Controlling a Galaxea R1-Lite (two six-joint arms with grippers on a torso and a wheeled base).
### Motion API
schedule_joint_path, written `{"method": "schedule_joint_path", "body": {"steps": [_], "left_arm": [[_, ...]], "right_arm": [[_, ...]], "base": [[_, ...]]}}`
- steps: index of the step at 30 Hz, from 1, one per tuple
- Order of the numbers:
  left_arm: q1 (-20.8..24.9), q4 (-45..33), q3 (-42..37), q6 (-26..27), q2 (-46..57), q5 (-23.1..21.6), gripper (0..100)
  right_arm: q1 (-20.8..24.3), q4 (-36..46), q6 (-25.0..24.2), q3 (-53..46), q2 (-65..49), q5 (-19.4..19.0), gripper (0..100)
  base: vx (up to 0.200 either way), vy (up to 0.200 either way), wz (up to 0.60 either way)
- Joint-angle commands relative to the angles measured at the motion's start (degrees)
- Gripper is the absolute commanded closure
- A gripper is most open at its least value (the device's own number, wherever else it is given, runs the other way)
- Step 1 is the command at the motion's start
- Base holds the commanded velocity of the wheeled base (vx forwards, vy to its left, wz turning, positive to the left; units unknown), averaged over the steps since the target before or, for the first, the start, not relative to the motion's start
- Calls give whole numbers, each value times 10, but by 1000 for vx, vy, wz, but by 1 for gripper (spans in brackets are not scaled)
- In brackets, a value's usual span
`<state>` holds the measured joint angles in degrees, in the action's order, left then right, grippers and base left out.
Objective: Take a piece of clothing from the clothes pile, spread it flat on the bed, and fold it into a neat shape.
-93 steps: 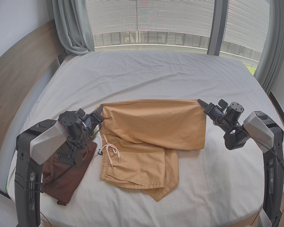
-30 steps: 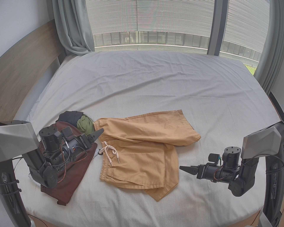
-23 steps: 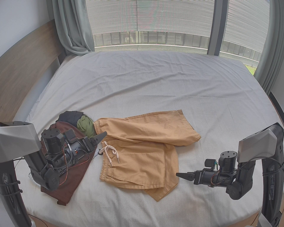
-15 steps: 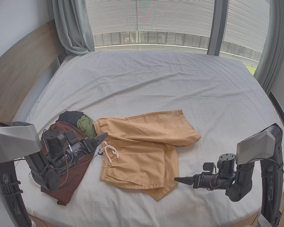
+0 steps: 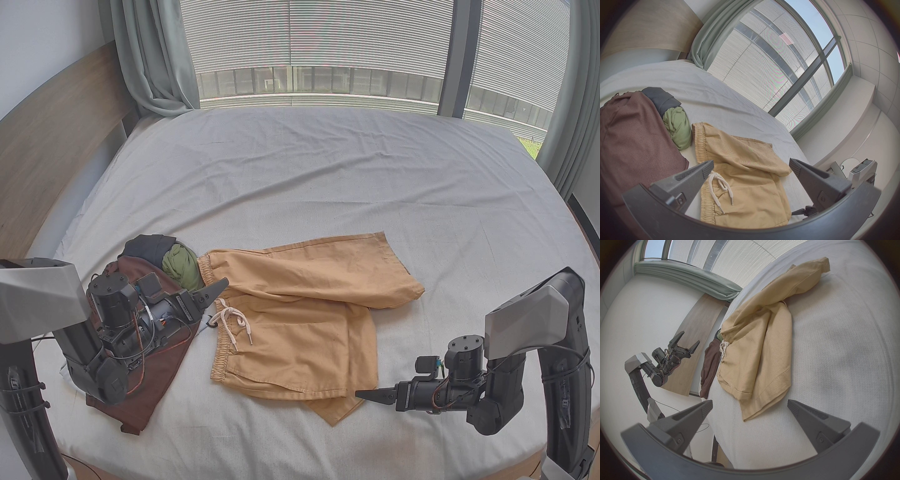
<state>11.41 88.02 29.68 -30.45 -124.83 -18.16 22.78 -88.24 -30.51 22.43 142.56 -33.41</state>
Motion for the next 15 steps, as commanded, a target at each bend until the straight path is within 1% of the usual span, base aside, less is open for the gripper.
{"method": "schedule_joint_path", "body": {"steps": [1, 8, 15], "left_arm": [[0, 4, 0, 0, -9, 1, 0], [0, 5, 3, 0, -9, 1, 0], [0, 5, 3, 0, -9, 0, 0]], "right_arm": [[15, -1, -9, 11, 12, 4, 0], [24, -1, -10, 31, 24, 8, 0], [22, -3, -12, 45, 24, 9, 0]], "base": [[0, 0, 0], [0, 0, 0], [0, 0, 0]]}}
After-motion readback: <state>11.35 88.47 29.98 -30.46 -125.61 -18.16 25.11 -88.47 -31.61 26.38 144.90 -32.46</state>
